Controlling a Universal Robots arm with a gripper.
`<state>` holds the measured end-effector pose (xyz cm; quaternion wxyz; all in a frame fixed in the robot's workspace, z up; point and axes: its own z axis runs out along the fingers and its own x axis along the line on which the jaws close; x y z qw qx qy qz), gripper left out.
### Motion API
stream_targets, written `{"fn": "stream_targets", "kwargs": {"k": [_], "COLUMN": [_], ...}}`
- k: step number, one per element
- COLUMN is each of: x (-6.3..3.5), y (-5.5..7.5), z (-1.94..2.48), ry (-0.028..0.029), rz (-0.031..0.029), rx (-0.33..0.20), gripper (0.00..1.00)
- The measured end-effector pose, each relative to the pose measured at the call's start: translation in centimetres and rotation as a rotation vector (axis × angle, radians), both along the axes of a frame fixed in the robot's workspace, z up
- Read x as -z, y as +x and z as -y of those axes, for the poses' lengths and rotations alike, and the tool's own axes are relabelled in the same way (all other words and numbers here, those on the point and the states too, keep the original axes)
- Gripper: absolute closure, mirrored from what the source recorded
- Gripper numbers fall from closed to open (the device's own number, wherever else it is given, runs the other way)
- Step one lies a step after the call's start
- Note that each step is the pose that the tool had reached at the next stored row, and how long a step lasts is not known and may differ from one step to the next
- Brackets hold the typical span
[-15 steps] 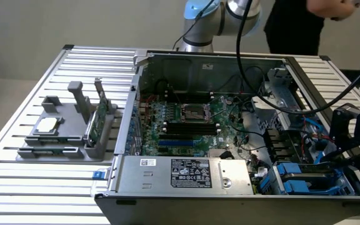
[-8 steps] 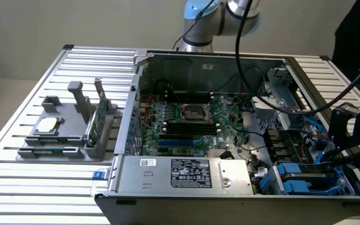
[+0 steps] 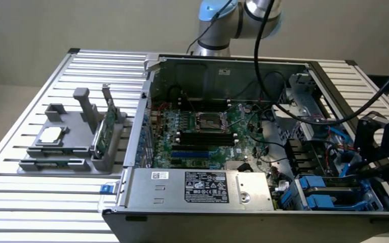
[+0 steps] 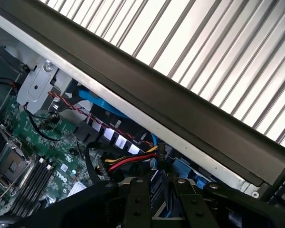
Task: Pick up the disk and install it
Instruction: 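Insert the first disk wire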
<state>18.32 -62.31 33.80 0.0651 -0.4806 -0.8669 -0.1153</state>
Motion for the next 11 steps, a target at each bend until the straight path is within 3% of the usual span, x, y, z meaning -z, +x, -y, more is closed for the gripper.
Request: {"fn": "stream_targets", "kwargs": {"k": [3, 6, 8, 11], "x": [-0.29, -0.27, -0.27, -0.27], "y": [0.30, 0.31, 0.29, 0.05], "z": [0.28, 0.89, 0.98, 0.97], "ry": [0.0008, 0.0048, 0.0101, 0.0241], "rz": [0.0000, 0.0000, 0.0001, 0.0001], "rx": [-0.001, -0.001, -0.001, -0.001], "gripper": [0.75, 0.75, 0.75, 0.75]}}
